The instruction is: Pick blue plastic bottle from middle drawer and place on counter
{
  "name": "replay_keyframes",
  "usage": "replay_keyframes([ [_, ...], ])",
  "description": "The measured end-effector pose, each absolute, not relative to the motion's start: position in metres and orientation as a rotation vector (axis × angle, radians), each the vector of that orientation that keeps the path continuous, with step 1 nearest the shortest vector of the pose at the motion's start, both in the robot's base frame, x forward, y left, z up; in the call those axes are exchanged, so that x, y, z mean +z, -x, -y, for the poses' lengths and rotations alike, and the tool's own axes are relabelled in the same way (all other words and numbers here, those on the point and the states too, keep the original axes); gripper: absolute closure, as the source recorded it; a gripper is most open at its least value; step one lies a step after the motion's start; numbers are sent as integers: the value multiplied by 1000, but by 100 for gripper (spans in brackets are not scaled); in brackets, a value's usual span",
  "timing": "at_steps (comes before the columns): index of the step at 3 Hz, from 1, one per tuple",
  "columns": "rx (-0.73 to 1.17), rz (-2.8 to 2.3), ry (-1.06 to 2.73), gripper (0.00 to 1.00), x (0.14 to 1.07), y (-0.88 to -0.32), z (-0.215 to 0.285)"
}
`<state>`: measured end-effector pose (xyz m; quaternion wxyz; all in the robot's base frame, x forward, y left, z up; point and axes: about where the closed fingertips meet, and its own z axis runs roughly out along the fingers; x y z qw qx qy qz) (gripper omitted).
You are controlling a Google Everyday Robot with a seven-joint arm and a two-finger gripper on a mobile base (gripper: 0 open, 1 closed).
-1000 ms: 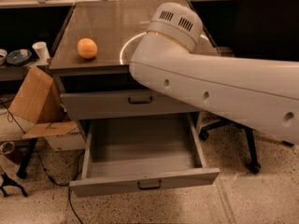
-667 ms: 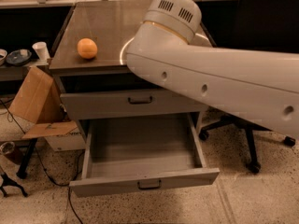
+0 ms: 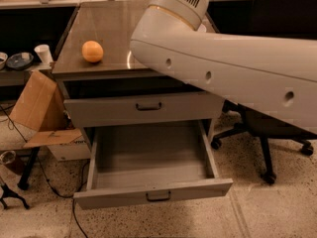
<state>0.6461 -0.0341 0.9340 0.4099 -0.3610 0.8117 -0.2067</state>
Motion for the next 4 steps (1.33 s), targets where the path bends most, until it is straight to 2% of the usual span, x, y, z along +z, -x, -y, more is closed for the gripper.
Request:
replay_keyframes([
  [1,-476,-2018,877,100,935,-652,31],
  [2,-374,-1986,845,100,934,-686,23],
  [4,-101,-1888,848,100,947,-791,-18],
])
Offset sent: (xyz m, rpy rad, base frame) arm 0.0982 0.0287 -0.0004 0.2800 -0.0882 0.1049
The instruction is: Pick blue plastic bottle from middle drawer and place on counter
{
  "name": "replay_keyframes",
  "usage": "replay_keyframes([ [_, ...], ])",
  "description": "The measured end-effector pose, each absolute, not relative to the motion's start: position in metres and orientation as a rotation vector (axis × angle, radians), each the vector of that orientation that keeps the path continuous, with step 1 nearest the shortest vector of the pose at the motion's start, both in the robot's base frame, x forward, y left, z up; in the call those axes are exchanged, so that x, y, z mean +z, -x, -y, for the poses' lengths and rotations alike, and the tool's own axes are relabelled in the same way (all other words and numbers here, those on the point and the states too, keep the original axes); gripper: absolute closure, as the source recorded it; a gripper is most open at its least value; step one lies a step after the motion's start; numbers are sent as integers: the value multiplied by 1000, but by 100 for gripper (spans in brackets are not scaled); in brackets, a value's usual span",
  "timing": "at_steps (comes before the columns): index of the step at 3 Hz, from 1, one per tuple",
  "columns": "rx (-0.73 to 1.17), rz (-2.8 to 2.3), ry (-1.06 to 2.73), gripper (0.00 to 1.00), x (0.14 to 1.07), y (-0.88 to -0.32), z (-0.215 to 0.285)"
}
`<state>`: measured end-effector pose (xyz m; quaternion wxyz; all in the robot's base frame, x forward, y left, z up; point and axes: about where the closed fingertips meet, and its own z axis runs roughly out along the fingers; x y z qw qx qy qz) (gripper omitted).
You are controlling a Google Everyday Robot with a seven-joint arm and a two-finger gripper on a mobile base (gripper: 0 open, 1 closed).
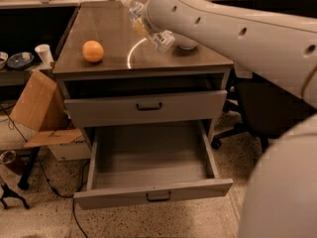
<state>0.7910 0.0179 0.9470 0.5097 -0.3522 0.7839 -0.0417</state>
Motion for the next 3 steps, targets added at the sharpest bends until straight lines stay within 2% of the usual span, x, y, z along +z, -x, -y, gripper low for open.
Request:
replay_keyframes([
  [1,26,-1907,881,100,935,-814,-38],
  [2,159,-1950,975,81,909,-825,-62],
  [3,204,-1929,1062,58,912,-837,-72],
])
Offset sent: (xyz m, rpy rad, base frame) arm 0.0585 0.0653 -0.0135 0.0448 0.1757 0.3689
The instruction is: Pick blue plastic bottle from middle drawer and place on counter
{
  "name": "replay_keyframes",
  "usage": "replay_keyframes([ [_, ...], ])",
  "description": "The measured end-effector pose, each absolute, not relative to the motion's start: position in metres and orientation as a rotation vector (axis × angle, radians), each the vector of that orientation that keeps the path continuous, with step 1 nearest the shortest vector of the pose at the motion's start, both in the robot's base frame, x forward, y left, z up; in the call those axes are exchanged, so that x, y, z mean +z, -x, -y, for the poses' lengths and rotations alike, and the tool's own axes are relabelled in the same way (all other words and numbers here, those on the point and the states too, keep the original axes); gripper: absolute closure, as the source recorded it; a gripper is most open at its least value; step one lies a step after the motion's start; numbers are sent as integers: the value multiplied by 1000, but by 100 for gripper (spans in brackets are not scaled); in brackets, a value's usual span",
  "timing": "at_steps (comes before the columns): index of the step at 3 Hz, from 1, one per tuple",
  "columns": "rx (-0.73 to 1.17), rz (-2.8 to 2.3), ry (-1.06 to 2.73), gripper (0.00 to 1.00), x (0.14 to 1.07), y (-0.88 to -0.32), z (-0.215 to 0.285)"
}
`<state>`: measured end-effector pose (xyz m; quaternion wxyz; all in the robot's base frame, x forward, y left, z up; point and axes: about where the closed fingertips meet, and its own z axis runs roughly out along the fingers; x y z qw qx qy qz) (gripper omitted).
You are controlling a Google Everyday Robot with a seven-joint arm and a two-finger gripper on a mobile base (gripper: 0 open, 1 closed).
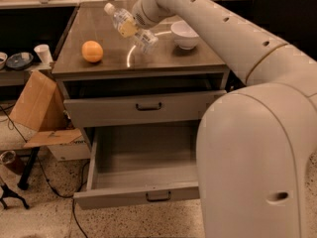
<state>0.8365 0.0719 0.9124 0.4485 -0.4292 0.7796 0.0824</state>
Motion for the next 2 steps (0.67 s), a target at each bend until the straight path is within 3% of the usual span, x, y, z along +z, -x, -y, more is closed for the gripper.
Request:
replay_keyframes([
  [1,214,-1928,1085,34,915,-844,-73],
  [2,212,-1936,1106,4,915,-849,-76],
])
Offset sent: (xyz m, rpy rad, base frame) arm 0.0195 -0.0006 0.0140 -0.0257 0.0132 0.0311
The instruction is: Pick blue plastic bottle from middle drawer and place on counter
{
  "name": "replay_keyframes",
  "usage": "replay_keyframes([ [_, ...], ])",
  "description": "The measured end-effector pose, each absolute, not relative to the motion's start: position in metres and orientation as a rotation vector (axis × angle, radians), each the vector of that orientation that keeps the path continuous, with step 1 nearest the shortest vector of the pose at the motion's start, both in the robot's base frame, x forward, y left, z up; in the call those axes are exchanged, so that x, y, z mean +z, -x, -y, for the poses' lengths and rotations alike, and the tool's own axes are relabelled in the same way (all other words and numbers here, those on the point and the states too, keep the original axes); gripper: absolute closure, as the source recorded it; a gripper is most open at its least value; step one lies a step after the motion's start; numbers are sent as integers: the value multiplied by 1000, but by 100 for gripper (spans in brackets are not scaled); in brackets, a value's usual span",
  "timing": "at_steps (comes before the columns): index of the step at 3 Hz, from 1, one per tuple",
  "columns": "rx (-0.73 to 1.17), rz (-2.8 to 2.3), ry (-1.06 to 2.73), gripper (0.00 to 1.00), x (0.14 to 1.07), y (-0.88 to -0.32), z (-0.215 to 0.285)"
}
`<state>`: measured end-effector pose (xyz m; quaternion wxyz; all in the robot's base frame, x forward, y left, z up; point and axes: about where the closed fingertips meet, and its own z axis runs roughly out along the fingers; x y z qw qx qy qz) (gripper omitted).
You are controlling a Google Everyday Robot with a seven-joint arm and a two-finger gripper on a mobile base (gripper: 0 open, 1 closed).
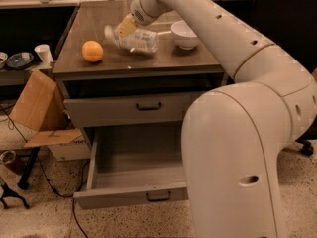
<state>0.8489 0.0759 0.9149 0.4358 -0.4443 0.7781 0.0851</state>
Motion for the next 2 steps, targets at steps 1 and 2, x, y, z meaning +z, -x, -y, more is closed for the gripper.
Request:
replay_keyframes([
  [1,209,-1945,1115,0,913,-851,-77],
  [2,209,-1945,1115,0,913,-851,-77],
])
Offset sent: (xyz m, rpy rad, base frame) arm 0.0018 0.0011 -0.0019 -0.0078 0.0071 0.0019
